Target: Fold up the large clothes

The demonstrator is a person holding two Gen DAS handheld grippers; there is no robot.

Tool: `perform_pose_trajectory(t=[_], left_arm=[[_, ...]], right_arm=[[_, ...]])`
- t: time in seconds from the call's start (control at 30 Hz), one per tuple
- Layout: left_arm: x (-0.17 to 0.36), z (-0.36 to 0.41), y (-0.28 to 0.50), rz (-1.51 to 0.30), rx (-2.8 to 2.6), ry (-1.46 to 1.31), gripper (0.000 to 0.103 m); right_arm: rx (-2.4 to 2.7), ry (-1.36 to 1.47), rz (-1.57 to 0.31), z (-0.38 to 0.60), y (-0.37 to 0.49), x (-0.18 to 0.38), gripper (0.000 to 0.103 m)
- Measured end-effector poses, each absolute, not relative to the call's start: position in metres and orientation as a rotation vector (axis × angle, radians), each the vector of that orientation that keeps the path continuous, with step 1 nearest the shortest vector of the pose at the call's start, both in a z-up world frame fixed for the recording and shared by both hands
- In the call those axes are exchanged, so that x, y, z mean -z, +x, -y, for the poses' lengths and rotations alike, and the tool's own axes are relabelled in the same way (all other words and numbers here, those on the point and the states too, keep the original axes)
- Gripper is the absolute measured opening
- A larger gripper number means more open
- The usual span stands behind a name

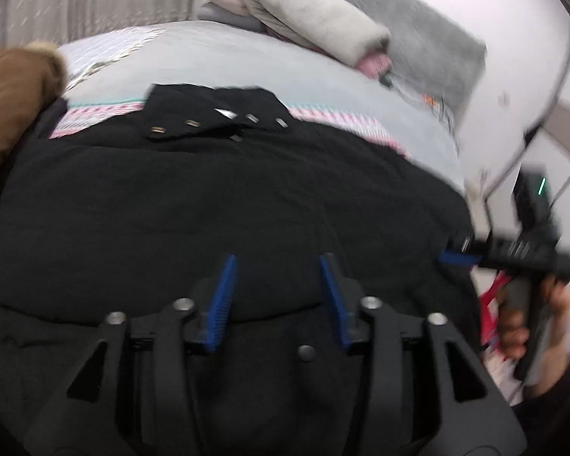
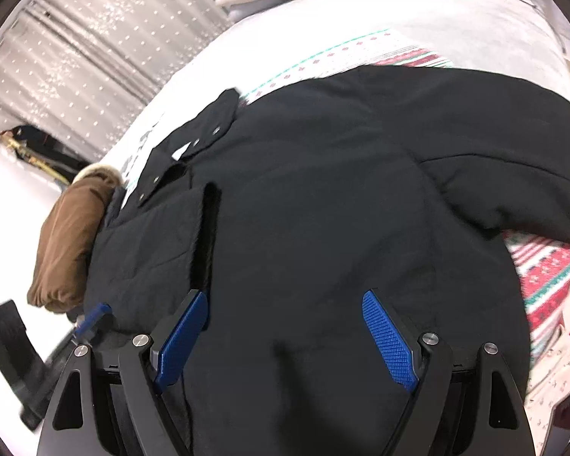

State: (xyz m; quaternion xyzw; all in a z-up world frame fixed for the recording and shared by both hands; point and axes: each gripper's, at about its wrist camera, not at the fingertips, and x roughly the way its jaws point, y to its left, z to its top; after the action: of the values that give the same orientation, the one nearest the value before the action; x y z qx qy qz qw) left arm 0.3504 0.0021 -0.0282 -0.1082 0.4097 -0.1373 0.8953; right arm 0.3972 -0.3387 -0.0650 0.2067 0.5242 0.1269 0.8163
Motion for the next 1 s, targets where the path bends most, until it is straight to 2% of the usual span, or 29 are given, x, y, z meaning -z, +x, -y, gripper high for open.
perform_pose_trajectory(t=[0.03,0.2,0.33,0.43,0.53,0.63,0.77,1.0], left_arm=[[0.022,-0.022,0.348,-0.828,0.266,-0.271,0.061],[0.023,-0.090,0.338,-0.853,0.108,-0.290,0.061],[0.063,-0.134,0.332,-0.900,0.009,-0.299,0.061],[0.100,-0.156,0.321,-0.960,-0.059,-0.319,0.061],[0.101,-0.152,0.319,-0.978,-0.058,-0.306,0.061],[0.094,-0.136,0.312,-0.935,-0.032,-0.220,0.061],[0.094,-0.126,0.307,-0.936,-0.023,-0.203,0.061],[0.089,-0.120,0.296,-0.920,0.006,-0.251,0.061]], right_arm=[[-0.288,0.436,-1.121,0.333,0.399,0.066,0.085],[-0.400,0.404,-1.104,0.293,0.405,0.064,0.085],[-0.418,0.268,-1.102,0.248,0.411,0.073,0.084],[-0.390,0.062,-1.159,0.216,0.413,0.091,0.083],[-0.361,0.003,-1.191,0.228,0.416,0.101,0.083],[-0.283,0.164,-1.154,0.292,0.422,0.087,0.083],[-0.145,0.595,-1.053,0.432,0.410,0.081,0.084],[0.152,1.321,-0.881,0.622,0.332,0.156,0.084]])
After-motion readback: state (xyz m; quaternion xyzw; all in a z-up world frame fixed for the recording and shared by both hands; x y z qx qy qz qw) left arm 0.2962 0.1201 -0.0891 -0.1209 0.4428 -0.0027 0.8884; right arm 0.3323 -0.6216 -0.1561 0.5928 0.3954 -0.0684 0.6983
